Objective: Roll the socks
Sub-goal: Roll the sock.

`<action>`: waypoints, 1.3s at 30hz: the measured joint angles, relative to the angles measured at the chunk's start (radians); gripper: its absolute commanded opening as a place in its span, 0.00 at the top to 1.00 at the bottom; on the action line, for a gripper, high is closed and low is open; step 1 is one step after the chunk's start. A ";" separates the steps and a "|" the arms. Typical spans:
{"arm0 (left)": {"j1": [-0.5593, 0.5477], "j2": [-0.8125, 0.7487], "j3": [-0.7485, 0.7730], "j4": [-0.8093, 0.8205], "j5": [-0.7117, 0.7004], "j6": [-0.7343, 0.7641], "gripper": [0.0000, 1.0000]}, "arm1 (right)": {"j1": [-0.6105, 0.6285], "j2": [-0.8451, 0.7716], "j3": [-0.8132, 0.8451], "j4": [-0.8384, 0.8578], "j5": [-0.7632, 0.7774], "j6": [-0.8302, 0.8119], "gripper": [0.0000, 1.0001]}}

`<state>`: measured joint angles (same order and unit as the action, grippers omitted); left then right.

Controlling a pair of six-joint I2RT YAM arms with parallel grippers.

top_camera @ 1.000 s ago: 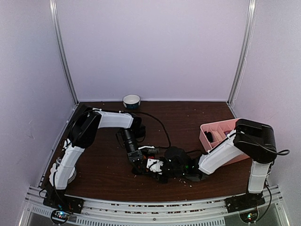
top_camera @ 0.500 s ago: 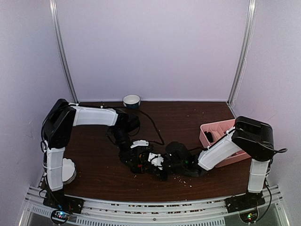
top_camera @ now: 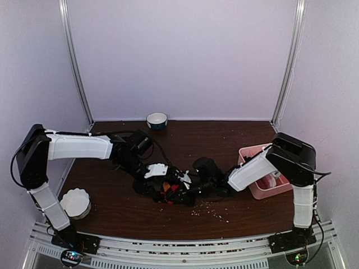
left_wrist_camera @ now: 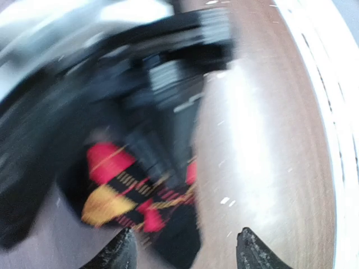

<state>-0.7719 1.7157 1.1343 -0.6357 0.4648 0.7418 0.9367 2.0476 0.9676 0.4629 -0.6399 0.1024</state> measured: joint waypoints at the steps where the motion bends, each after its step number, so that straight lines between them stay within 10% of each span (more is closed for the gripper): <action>1: -0.014 -0.001 -0.004 0.004 0.002 0.010 0.38 | -0.006 0.004 0.003 0.001 -0.011 0.023 1.00; 31: -0.067 0.161 0.058 0.029 -0.158 0.045 0.48 | -0.099 0.102 0.059 0.053 -0.231 0.378 1.00; 39: -0.068 0.166 0.049 0.047 -0.198 0.029 0.83 | -0.108 0.116 0.068 0.066 -0.257 0.439 0.88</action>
<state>-0.8402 1.8816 1.1831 -0.5892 0.2672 0.7712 0.8291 2.1639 1.0359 0.5285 -0.8970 0.5415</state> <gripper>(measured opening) 0.293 0.073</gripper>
